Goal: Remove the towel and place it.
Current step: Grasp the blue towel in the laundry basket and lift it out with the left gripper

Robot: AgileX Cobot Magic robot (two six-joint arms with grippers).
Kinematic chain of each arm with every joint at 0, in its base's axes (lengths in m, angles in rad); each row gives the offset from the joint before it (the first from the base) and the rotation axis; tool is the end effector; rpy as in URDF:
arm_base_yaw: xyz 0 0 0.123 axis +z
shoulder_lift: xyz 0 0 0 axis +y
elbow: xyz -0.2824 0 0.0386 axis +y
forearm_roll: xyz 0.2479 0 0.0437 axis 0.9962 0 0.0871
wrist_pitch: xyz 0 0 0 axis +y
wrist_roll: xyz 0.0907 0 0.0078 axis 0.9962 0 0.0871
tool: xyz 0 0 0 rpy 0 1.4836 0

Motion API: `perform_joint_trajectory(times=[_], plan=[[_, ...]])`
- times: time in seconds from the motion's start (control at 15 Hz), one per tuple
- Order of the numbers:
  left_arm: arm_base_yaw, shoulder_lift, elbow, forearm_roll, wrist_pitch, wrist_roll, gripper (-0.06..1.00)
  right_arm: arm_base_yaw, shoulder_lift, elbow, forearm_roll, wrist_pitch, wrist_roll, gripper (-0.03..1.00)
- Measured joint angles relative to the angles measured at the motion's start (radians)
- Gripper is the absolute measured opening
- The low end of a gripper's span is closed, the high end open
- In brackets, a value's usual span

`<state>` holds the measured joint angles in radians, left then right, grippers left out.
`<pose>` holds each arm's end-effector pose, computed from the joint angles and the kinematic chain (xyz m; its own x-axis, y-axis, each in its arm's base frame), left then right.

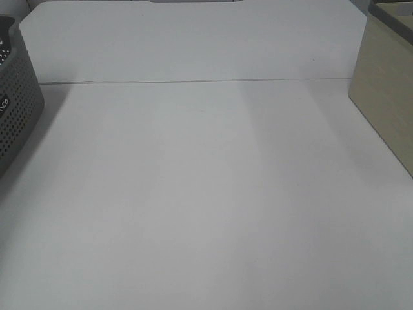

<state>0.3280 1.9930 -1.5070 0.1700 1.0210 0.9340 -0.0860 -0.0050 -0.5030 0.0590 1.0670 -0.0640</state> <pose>0.3787 0.1428 0.1986 -0.7771 0.6281 0.0400 0.6213 0.7554 0.2081 -0.0059 0.0052 0.2776 -0.4533 0.0035 -0.8914 0.0239 0.9997 -0.0082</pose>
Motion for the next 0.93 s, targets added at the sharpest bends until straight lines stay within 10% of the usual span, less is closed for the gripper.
perform_joint_trajectory(times=[0.27, 0.53, 0.93], plan=[[0.0, 0.002, 0.0, 0.028, 0.0, -0.008, 0.41, 0.0, 0.0, 0.0, 0.0, 0.0, 0.0, 0.77], [0.0, 0.002, 0.0, 0.073, 0.004, 0.018, 0.01, 0.0, 0.0, 0.0, 0.0, 0.0, 0.0, 0.77], [0.0, -0.078, -0.15, 0.077, 0.103, 0.039, 0.0, 0.0, 0.0, 0.0, 0.0, 0.0, 0.0, 0.77]])
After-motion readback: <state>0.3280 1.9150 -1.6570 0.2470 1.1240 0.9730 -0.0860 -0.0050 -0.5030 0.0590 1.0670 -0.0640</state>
